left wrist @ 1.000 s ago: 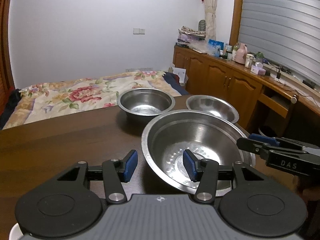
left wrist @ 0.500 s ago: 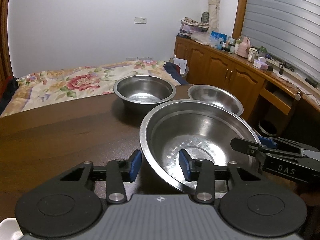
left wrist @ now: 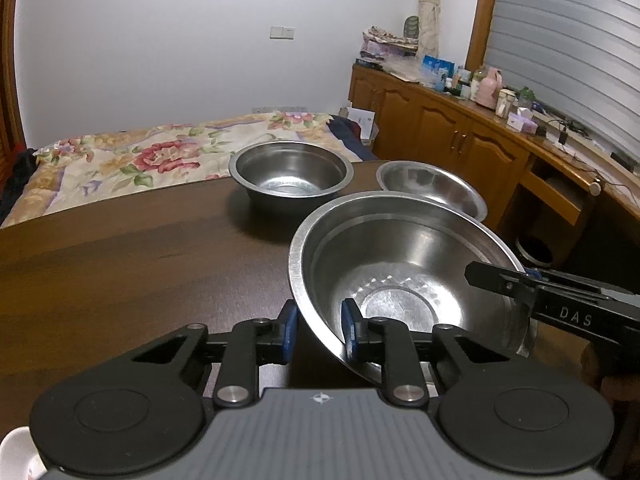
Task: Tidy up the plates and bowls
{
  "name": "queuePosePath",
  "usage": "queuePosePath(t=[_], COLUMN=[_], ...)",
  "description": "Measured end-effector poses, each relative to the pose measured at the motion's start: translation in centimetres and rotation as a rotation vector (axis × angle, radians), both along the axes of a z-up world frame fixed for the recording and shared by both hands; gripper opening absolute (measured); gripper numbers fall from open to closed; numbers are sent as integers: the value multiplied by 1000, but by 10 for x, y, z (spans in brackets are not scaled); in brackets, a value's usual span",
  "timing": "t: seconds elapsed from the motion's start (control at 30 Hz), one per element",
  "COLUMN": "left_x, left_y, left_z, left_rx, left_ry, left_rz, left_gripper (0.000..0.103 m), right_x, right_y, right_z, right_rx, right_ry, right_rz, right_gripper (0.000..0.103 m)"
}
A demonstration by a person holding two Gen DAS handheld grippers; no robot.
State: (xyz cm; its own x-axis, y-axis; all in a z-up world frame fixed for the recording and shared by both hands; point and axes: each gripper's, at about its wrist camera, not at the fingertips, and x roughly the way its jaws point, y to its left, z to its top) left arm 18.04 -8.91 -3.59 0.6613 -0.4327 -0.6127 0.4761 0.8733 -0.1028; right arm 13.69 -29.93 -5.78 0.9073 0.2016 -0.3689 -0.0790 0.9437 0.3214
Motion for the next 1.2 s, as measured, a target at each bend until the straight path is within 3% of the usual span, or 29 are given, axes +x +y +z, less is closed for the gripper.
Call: queuePosePath(t=[0.6,1.2], left_x=[-54,-83], left_y=[27,31], left_z=[15,-3], left_rx=[-41,-37], left_ry=[-30,-7], left_rz=[-48,-62], left_gripper=[25,27], right_x=[-43,-64], right_y=[10,14], right_z=[21,5], right_rx=[-10,2], right_ry=[-19,18], right_rz=[36,45], right_gripper=[26,26])
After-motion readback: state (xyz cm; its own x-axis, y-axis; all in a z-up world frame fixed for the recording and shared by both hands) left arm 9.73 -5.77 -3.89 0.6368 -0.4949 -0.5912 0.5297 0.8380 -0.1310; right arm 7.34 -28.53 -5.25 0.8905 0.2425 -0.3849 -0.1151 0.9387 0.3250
